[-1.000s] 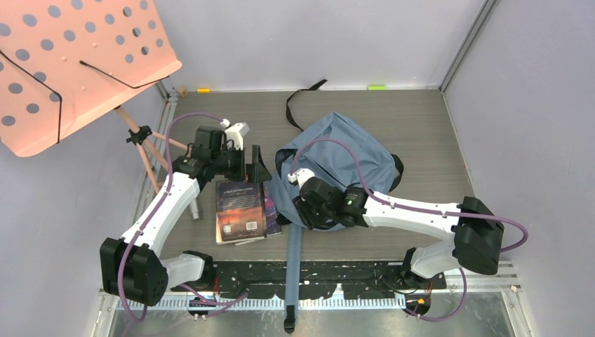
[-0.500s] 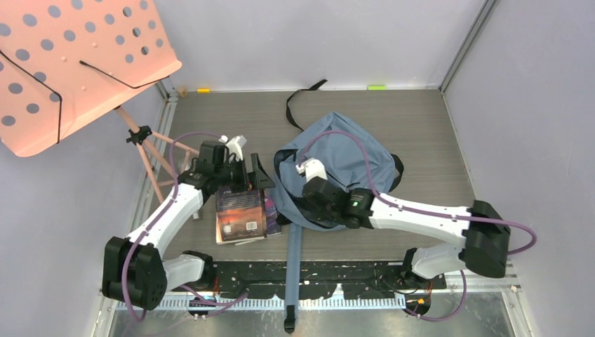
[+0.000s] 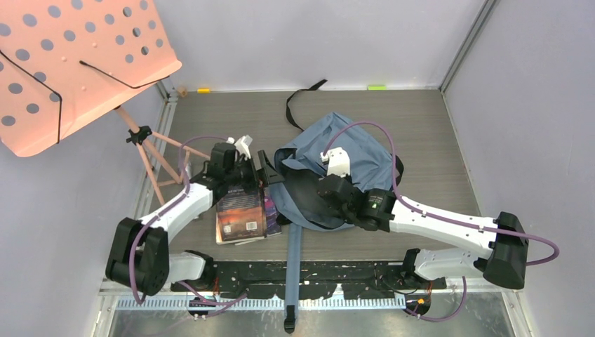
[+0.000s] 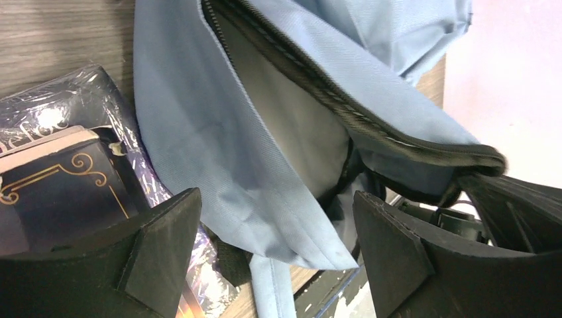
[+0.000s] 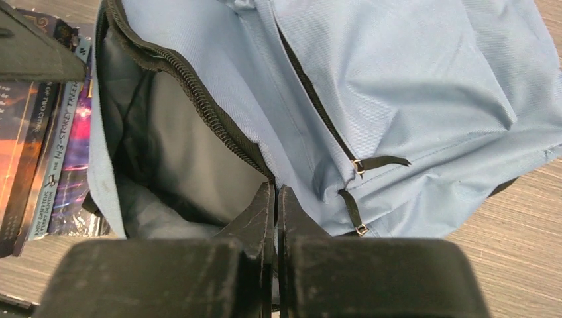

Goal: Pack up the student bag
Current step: Adjust the student bag at the center of the board.

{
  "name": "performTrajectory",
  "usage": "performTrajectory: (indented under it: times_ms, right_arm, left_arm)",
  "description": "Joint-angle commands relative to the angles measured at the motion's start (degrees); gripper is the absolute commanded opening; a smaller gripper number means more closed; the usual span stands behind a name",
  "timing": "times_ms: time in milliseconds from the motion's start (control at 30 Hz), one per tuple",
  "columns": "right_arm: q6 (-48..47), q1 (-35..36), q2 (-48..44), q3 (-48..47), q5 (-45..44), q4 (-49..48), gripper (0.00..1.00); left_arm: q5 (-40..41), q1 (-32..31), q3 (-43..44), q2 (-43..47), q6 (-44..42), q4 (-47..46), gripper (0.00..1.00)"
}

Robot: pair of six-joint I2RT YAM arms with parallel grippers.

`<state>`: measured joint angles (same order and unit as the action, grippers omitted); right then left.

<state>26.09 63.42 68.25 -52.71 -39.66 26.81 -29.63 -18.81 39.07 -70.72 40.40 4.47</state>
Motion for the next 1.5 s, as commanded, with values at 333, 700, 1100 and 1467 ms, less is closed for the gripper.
performTrajectory:
  times_ms: [333, 700, 1100, 1467]
  right_arm:
    - [1.9, -2.1, -4.9, -5.1, -14.9, 4.8, 0.00]
    - [-4.4, -32.5, 4.6, -16.2, -3.0, 7.4, 0.00]
    - [-5.4, -48.0, 23.0, -17.6, 9.6, 3.1, 0.00]
    - [-4.8, -48.0, 21.6, -16.6, 16.0, 6.3, 0.28]
  left_arm:
    - [3.4, -7.4, 2.4, -10.5, 0.1, -6.5, 0.46]
    - [8.7, -16.7, -3.0, -6.5, 2.5, -6.5, 0.07]
    - [13.1, -25.4, -7.9, -3.5, 9.1, -12.4, 0.05]
    - [13.1, -26.3, -4.2, -6.1, 7.4, -11.2, 0.30]
